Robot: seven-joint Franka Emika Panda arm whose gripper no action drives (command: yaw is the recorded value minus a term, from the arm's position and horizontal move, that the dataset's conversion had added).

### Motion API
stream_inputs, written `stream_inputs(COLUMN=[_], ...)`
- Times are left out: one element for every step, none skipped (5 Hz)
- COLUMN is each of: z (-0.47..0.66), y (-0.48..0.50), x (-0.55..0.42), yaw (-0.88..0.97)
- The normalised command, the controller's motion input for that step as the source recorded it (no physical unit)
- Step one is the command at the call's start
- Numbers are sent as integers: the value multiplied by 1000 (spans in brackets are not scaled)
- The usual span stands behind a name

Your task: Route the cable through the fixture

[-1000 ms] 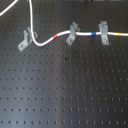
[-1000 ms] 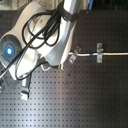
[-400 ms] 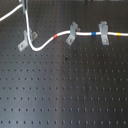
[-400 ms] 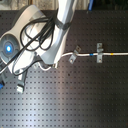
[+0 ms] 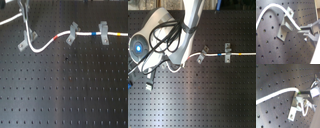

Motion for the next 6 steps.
stream_inputs(z=[227,138,76,63,317,361], y=[3,33,89,142,172,234], x=[4,-71,-94,-211,-175,-109], yaw=[0,0,0,0,-17,-46])
